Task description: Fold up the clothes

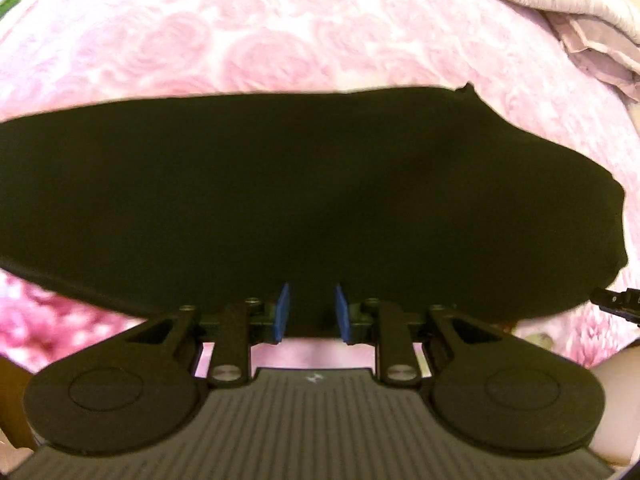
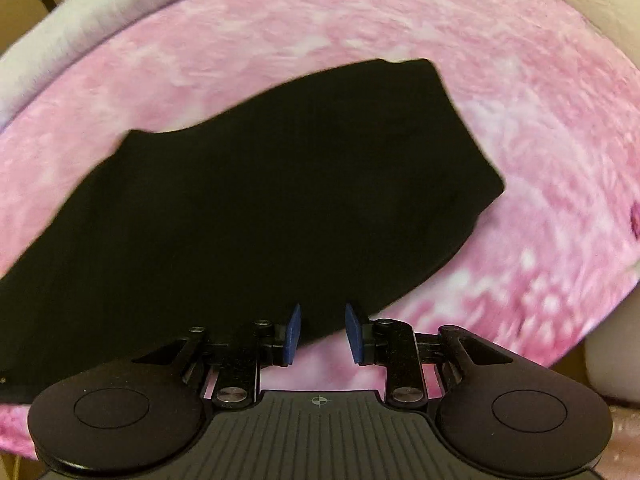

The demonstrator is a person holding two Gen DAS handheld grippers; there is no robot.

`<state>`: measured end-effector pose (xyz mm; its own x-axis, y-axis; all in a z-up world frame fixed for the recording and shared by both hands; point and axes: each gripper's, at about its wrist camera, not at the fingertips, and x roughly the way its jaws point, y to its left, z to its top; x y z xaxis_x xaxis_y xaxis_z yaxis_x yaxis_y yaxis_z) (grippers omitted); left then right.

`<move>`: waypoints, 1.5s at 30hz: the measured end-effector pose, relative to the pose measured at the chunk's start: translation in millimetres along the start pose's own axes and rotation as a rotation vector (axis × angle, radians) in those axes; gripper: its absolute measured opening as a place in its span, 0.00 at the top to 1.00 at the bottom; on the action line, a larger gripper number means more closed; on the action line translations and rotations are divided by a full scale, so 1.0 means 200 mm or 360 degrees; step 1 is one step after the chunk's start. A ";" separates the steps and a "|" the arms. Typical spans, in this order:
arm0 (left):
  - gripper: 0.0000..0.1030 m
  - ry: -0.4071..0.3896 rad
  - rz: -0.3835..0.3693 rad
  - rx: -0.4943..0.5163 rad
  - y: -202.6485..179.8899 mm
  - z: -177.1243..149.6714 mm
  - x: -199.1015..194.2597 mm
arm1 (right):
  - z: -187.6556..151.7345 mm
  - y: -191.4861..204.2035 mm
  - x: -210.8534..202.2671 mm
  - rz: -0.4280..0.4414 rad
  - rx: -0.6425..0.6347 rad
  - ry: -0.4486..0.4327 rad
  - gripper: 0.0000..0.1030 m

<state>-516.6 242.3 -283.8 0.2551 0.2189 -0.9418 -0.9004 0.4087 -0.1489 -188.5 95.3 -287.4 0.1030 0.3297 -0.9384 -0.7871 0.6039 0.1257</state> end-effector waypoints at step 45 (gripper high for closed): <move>0.68 -0.0482 0.0103 0.0109 0.61 -0.54 -1.55 | -0.81 0.97 -1.28 0.0091 -0.0362 -0.0171 0.49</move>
